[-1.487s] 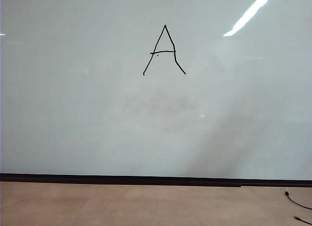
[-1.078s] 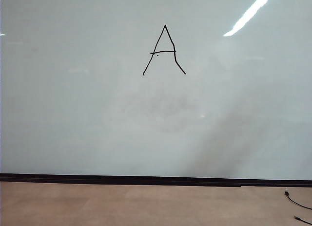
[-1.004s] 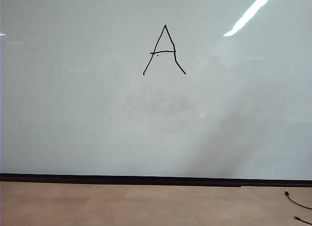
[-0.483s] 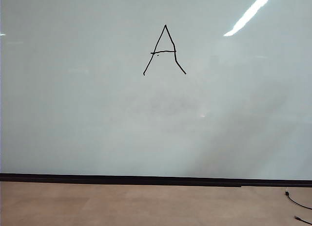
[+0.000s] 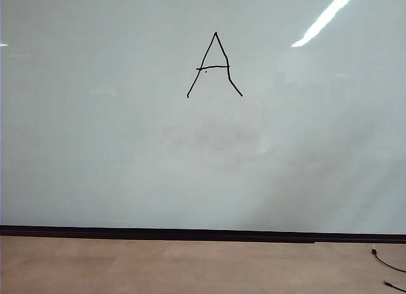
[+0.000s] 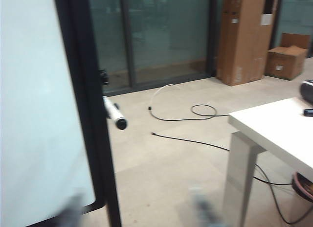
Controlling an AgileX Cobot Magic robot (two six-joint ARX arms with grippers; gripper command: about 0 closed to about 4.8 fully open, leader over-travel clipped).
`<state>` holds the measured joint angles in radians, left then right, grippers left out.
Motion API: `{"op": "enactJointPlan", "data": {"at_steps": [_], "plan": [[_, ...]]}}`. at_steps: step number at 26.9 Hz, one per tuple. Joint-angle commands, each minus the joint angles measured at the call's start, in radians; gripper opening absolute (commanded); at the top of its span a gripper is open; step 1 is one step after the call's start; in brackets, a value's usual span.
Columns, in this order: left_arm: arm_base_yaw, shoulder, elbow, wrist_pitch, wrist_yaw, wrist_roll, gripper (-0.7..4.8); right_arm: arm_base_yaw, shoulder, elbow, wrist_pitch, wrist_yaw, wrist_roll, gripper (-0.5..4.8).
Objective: Pick up the pen on the shelf to the right of the whiteboard and write the letter Z.
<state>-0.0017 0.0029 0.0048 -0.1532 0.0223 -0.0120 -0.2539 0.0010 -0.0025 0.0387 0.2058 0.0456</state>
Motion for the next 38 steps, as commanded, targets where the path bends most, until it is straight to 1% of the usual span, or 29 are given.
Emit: {"op": "enactJointPlan", "data": {"at_steps": [1, 3, 6, 8, 11, 13, 15, 16, 19, 21, 23, 25, 28, 32, 33, 35, 37, 38], "plan": [[0.000, 0.000, 0.002, 0.010, 0.000, 0.004, -0.05, 0.000, 0.000, 0.003, 0.008, -0.010, 0.018, 3.78], [0.000, 0.000, 0.002, 0.010, 0.000, 0.004, -0.04, 0.000, 0.000, 0.003, 0.007, -0.014, 0.043, 3.78], [0.000, 0.000, 0.002, 0.010, 0.000, 0.004, -0.04, 0.000, 0.003, 0.003, 0.002, -0.051, 0.084, 3.78], [0.000, 0.000, 0.002, 0.010, 0.000, 0.004, -0.04, 0.000, 0.016, 0.003, 0.002, -0.078, 0.087, 3.83], [0.000, 0.000, 0.002, 0.010, 0.000, 0.004, -0.05, 0.000, 0.063, 0.003, 0.005, -0.119, 0.086, 4.37], [0.000, 0.000, 0.002, 0.010, 0.000, 0.004, -0.04, 0.000, 0.105, 0.003, 0.028, -0.122, 0.086, 4.46], [0.000, 0.000, 0.002, 0.010, 0.000, 0.004, -0.05, 0.000, 0.159, 0.004, 0.084, -0.123, 0.085, 4.46], [0.000, 0.000, 0.002, 0.010, 0.000, 0.004, -0.04, 0.000, 0.222, 0.005, 0.159, -0.127, 0.069, 4.47], [0.000, 0.000, 0.002, 0.010, 0.000, 0.004, -0.05, -0.007, 0.323, 0.006, 0.279, -0.133, 0.038, 4.51], [0.000, 0.000, 0.002, 0.010, 0.000, 0.004, -0.05, -0.029, 0.393, 0.006, 0.345, -0.161, 0.033, 4.52], [0.000, 0.000, 0.002, 0.010, 0.000, 0.004, -0.05, -0.066, 0.482, 0.006, 0.426, -0.206, 0.030, 4.69], [0.000, 0.000, 0.002, 0.010, 0.000, 0.004, -0.04, -0.159, 0.676, 0.006, 0.635, -0.337, 0.024, 4.74], [0.000, 0.000, 0.002, 0.010, 0.000, 0.004, -0.04, -0.215, 0.818, 0.006, 0.827, -0.420, 0.006, 4.73], [0.000, 0.000, 0.002, 0.010, 0.000, 0.004, -0.04, -0.267, 1.021, 0.008, 1.069, -0.477, -0.002, 4.79], [0.000, 0.000, 0.002, 0.010, 0.000, 0.004, -0.04, -0.283, 1.114, 0.016, 1.159, -0.500, -0.002, 4.79], [0.000, 0.000, 0.002, 0.010, 0.000, 0.004, -0.04, -0.296, 1.262, 0.045, 1.281, -0.536, -0.021, 4.79], [0.000, 0.000, 0.002, 0.010, 0.001, 0.004, -0.04, -0.297, 1.402, 0.093, 1.377, -0.570, -0.025, 4.79], [0.000, 0.000, 0.002, 0.010, 0.000, 0.004, -0.05, -0.297, 1.444, 0.121, 1.377, -0.586, -0.025, 4.79]]}}
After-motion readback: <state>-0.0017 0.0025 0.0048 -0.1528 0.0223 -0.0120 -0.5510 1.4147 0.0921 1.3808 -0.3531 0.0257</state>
